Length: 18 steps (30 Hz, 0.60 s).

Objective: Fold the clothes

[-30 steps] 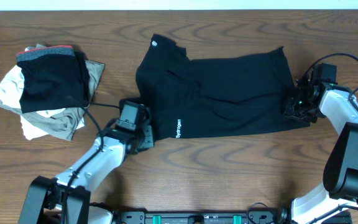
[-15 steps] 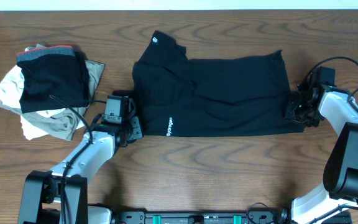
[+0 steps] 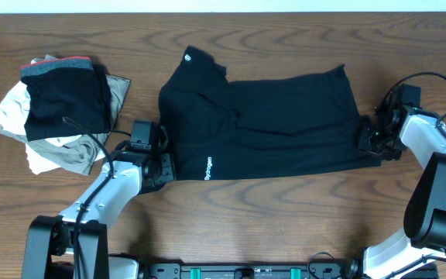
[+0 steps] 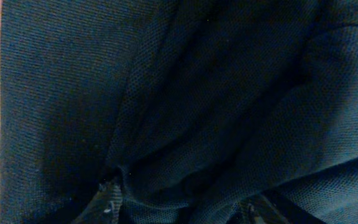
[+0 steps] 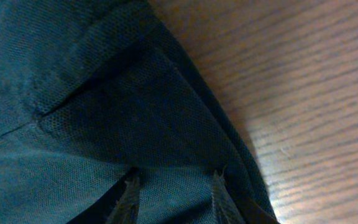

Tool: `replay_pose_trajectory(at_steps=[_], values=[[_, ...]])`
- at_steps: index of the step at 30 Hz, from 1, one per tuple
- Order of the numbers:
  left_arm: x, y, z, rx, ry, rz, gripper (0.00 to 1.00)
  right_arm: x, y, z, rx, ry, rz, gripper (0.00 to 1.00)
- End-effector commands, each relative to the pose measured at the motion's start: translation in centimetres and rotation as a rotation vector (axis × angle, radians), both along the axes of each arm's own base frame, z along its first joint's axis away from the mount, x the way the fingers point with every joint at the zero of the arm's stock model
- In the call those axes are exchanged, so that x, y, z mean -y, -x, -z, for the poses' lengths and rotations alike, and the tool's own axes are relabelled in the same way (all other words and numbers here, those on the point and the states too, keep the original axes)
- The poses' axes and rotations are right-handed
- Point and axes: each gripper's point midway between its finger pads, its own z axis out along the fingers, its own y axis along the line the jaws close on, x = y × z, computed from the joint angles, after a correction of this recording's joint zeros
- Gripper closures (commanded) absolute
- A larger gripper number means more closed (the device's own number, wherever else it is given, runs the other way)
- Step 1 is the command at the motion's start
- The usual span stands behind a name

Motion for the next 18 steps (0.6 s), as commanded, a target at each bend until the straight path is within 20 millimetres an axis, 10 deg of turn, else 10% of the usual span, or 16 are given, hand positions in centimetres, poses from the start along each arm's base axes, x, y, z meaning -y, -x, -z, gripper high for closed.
replay_pose_trajectory(at_steps=[1, 11, 18], values=[[-1.4, 5.4, 3.2, -0.201, -0.043, -0.028, 0.36, 1.4, 2.1, 0.8, -0.080, 0.059, 0.023, 0.61], [-0.6, 6.5, 3.1, -0.249, 0.007, -0.022, 0.33, 2.3, 5.2, 0.8, -0.193, 0.066, 0.151, 0.76], [-0.1, 3.0, 0.6, -0.125, 0.016, 0.041, 0.34, 2.3, 4.6, -0.9, -0.133, 0.053, 0.160, 0.76]])
